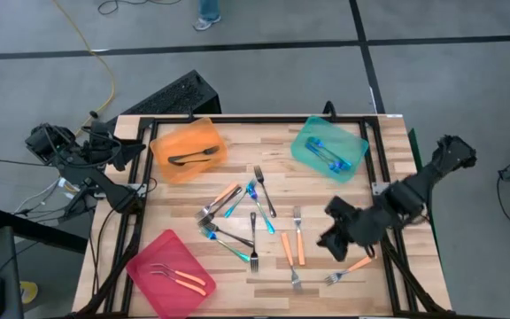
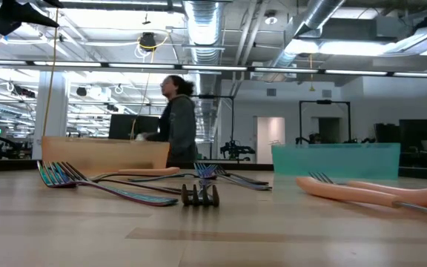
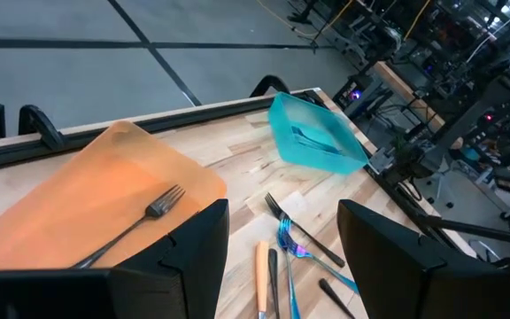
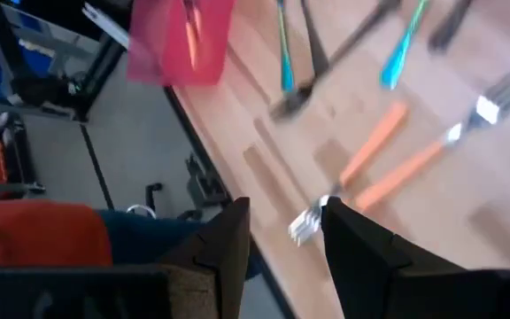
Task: Sort silverware by color (type)
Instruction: Put the orange fork into the pink bin
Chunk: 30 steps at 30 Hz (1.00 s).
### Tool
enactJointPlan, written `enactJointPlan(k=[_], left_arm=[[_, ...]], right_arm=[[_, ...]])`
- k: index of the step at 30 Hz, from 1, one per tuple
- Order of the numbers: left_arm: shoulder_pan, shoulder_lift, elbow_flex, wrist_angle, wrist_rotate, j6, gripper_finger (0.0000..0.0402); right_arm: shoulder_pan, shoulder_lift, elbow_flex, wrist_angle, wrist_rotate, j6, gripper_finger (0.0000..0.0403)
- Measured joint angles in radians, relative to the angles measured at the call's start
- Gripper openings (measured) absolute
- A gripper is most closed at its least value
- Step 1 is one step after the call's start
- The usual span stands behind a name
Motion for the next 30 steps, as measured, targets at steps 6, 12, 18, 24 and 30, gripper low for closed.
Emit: enactJointPlan(k=[6, 12, 18, 24, 30], left_arm=[[0.000, 0.000, 0.000, 0.000, 0.000, -0.001, 0.0197], [0.000, 0.000, 0.000, 0.000, 0.001, -0.003, 0.0197], [0.000, 0.000, 0.000, 0.000, 0.002, -0.003, 0.0197], [0.000, 0.000, 0.000, 0.000, 0.002, -0.003, 0.0197], [0.000, 0.000, 0.000, 0.000, 0.001, -0.010, 0.0197]], right_arm=[[0.131, 0.000, -0.113, 0.011, 0.034, 0.171, 0.0163], [0.201, 0.000, -0.257, 0.181, 0.041, 0.185, 0.0163], [0.228, 0.000, -0.347, 0.257, 0.030, 0.158, 0.0163], [0.216, 0.000, -0.358, 0.261, 0.016, -0.077, 0.0163], [0.170, 0.024, -0.358, 0.265, -0.094, -0.260, 0.0163]])
